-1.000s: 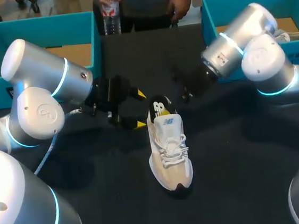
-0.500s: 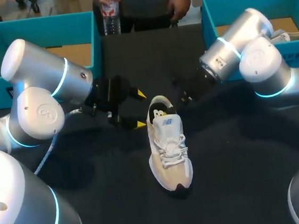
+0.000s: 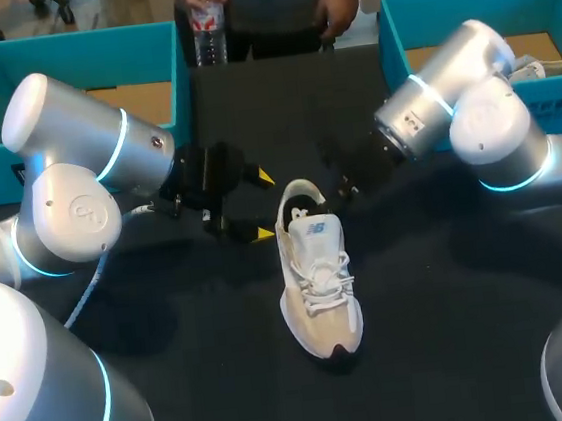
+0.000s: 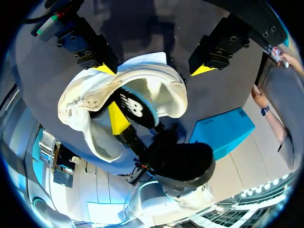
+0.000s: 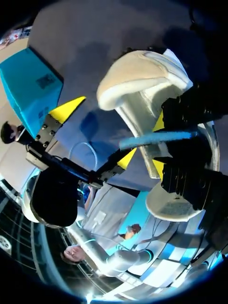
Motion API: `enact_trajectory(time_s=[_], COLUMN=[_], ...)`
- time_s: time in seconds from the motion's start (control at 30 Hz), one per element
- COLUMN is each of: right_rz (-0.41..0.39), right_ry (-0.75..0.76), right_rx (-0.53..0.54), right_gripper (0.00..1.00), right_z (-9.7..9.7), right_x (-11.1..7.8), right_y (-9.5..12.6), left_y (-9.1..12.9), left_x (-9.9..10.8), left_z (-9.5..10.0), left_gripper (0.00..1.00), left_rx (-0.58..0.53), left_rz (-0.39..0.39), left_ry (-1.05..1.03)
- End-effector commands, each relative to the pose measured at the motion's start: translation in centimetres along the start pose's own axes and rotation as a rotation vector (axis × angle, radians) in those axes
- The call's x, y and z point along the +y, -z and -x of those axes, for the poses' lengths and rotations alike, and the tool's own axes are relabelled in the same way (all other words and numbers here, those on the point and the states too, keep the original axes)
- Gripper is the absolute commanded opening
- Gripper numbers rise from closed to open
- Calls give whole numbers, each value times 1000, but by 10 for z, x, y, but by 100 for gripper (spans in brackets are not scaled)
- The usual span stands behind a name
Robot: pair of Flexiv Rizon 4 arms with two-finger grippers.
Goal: Take the shoe out of the shoebox, open the shoe tongue, remove and reinsert the insole, then place the shoe into the shoebox
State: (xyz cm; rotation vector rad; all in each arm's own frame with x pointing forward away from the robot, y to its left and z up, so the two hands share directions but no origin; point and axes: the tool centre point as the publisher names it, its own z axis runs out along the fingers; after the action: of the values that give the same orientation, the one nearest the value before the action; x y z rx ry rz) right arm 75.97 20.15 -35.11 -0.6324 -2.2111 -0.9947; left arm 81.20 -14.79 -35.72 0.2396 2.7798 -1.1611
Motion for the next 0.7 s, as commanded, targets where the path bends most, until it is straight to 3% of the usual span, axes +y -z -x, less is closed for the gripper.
enact_trajectory(time_s=[0.03,0.43,0.7], right_rz=[-15,2,72], right_ry=[10,85,149], right_rx=[-32,-101,-153], right_gripper=[38,44,44], right_z=[-11,-22,-8], right_x=[10,37,58], right_y=[11,31,56], left_y=[-1,-1,-1], left_x=[0,0,0], left_z=[0,0,0], left_gripper=[100,100,100], left_rx=[0,0,0], left_rz=[3,3,3], left_ry=[0,0,0])
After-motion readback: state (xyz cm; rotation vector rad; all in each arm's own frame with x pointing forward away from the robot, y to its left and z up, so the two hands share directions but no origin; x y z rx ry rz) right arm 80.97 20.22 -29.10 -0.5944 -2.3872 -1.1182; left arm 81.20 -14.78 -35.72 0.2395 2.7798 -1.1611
